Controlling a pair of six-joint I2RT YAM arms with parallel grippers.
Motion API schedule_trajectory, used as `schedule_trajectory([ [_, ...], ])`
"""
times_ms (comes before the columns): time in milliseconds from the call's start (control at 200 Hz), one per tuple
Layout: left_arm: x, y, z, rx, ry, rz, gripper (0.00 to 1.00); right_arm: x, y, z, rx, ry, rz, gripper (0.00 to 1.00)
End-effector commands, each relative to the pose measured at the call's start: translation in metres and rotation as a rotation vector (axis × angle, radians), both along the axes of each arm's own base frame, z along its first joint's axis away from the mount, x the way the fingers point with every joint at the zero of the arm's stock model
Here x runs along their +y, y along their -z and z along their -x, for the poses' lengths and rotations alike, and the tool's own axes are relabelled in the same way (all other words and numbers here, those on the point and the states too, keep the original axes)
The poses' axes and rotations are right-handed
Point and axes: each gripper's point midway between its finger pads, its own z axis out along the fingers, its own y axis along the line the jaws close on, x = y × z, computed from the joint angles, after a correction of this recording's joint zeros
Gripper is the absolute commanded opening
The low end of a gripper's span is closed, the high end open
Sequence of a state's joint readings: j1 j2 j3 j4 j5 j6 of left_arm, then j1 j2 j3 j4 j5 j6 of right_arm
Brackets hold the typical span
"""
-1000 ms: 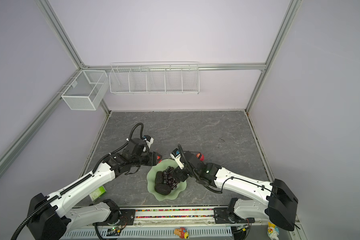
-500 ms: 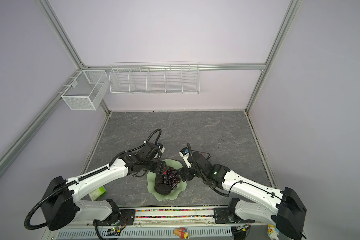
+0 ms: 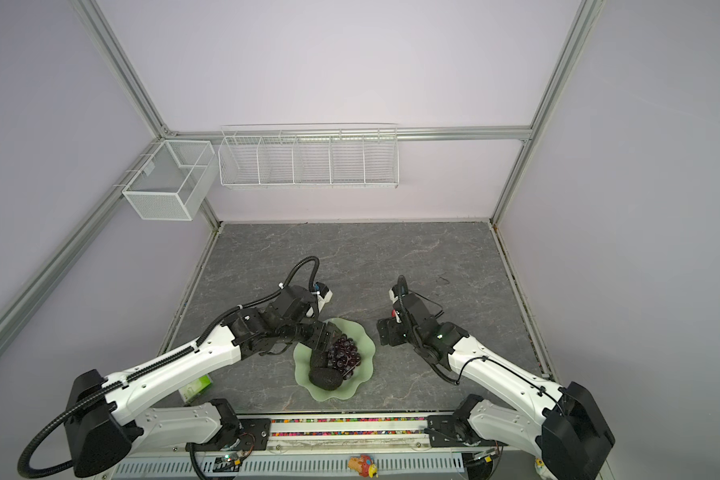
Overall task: Place and organize the fake fruits in the fruit bowl
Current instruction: 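Release the apple into the bowl with the left gripper while the right grasps another apple, then carry the second red apple over the bowl and release it with the right gripper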
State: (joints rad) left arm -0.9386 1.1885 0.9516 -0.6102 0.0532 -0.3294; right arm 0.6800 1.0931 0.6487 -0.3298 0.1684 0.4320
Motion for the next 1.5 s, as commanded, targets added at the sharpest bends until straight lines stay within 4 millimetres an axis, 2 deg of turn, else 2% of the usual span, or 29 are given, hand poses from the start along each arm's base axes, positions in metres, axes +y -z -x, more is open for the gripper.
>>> schedule_trajectory([
  [0,-0.031,-0.034,0.025,-0.086,0.179,0.074,0.83,-0.025,0.010,-0.004,0.043,0.126,0.002,0.89],
  [85,-0.048,-0.036,0.047,-0.128,0.290,0.052,0.88,-0.030,0.016,-0.012,0.058,0.140,0.013,0.90],
  [160,-0.059,-0.030,0.060,-0.173,0.357,-0.003,0.89,-0.031,0.023,-0.023,0.067,0.148,0.017,0.95],
  [215,-0.063,-0.027,0.060,-0.214,0.367,-0.045,0.90,-0.031,0.028,-0.031,0.080,0.151,0.017,1.00],
  [335,-0.068,-0.026,0.060,-0.239,0.372,-0.061,0.91,-0.024,0.042,-0.049,0.120,0.132,0.010,0.93],
  [540,-0.069,-0.040,0.063,-0.271,0.375,0.019,0.92,-0.013,0.056,-0.066,0.139,0.107,0.026,0.90],
  [695,-0.064,-0.039,0.062,-0.277,0.363,0.007,0.94,-0.008,0.070,-0.071,0.179,0.094,0.045,0.73],
  [830,-0.060,-0.043,0.060,-0.287,0.345,0.010,0.95,-0.009,0.074,-0.070,0.182,0.089,0.054,0.59],
  [870,-0.058,-0.045,0.059,-0.294,0.333,0.017,1.00,-0.009,0.073,-0.070,0.175,0.086,0.055,0.56],
  [955,-0.052,-0.048,0.057,-0.302,0.309,0.019,0.99,-0.006,0.064,-0.070,0.144,0.062,0.060,0.54],
  [1045,-0.045,-0.052,0.055,-0.316,0.284,0.020,0.99,0.000,0.046,-0.069,0.089,0.027,0.066,0.53],
  [1120,-0.036,-0.053,0.054,-0.327,0.262,0.015,0.99,0.016,0.022,-0.062,0.013,-0.054,0.063,0.53],
  [1224,-0.023,-0.056,0.049,-0.357,0.201,0.031,0.99,0.049,-0.016,-0.041,-0.118,-0.190,0.020,0.53],
  [1289,-0.014,-0.060,0.046,-0.368,0.158,0.054,0.99,0.067,-0.029,-0.027,-0.166,-0.264,-0.052,0.53],
  [1374,-0.007,-0.069,0.047,-0.384,0.135,0.101,0.99,0.085,-0.033,-0.008,-0.175,-0.349,-0.141,0.53],
  [1499,0.002,-0.073,0.046,-0.393,0.111,0.121,0.99,0.105,-0.023,0.017,-0.138,-0.473,-0.163,0.53],
])
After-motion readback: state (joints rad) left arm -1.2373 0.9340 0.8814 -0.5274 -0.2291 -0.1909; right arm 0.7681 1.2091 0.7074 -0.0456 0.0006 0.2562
